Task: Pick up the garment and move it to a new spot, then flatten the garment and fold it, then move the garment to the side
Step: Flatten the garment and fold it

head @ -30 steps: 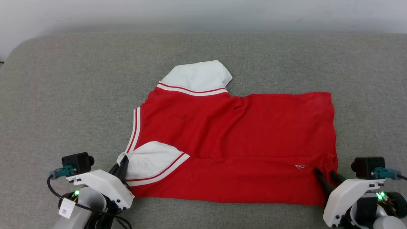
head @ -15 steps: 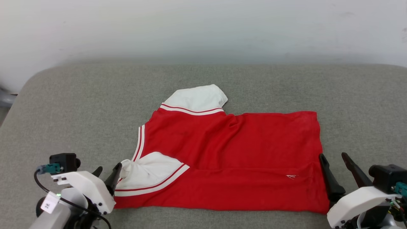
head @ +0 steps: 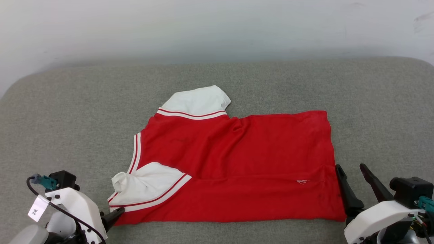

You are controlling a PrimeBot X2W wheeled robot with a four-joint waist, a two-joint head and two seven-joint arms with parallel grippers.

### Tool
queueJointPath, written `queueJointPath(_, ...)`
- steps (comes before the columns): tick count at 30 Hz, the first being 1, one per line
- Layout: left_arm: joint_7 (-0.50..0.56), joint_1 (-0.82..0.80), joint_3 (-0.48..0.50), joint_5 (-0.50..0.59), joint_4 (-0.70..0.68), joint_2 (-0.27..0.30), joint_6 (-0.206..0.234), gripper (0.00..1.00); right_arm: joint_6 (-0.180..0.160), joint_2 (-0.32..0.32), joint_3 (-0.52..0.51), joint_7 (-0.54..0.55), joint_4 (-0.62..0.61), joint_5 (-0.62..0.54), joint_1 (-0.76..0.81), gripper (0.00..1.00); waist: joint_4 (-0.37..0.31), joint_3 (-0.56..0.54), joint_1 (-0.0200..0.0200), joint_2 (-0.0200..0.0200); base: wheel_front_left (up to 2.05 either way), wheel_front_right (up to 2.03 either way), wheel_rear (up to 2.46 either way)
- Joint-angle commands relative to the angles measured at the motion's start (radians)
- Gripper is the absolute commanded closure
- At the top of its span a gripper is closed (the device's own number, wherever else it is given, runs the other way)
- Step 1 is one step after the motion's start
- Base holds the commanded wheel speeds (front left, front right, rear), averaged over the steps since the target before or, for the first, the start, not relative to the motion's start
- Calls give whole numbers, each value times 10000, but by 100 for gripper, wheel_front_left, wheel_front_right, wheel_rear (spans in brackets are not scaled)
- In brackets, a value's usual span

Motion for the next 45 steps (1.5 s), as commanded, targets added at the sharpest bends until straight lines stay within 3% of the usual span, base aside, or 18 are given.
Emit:
queueJointPath(1,74,96,42,-92,3,29,90,0,-8,42,30,-24,-38,-3,-166,0,-155,302,1,0,0,0,0)
queueJointPath(5,209,76,91,-355,262,-177,139,0,-8,71,-2,-6,-54,49,-317,0,-259,676,1,0,0,0,0)
queueJointPath(10,592,63,-225,-687,779,-707,-172,0,-8,109,-58,42,75,164,-496,0,-331,878,1,0,0,0,0)
queueJointPath(11,620,43,-272,-728,886,-812,-254,4,-8,104,-97,72,86,195,-524,0,-332,881,1,0,0,0,0)
queueJointPath(12,606,24,-299,-779,995,-937,-344,53,-8,91,-156,122,104,241,-547,0,-328,873,1,0,0,0,0)
queueJointPath(13,583,12,-333,-797,1089,-1030,-419,72,-8,48,-208,201,114,273,-550,0,-316,860,1,0,0,0,0)
queueJointPath(14,570,-13,-383,-744,1185,-1076,-510,100,-8,7,-271,293,104,308,-548,0,-302,844,1,0,0,0,0)
queueJointPath(18,243,-144,-362,-660,1478,-1245,-836,100,-8,-121,-727,1085,74,558,-357,0,-179,627,1,0,0,0,0)
queueJointPath(22,-277,-317,-222,-378,1531,-1134,-997,100,-8,-307,-1158,2846,12,762,-117,0,-59,370,1,0,0,0,0)
queueJointPath(26,-679,-404,-21,-189,1100,-960,-928,100,-8,-465,-1583,4974,-116,987,44,0,102,191,1,0,0,0,0)
queueJointPath(31,-887,-284,5,72,424,-748,-724,100,-8,-408,-1642,6505,-287,1027,-159,0,295,226,1,0,0,0,0)
queueJointPath(37,-920,-388,0,214,-195,-679,-563,100,-8,-422,-1299,6814,119,1029,-751,0,421,636,1,0,0,0,0)
queueJointPath(45,-979,-650,-62,401,-482,-747,-491,100,-8,-525,-662,6798,1632,1185,-1520,0,583,1271,1,0,0,0,0)
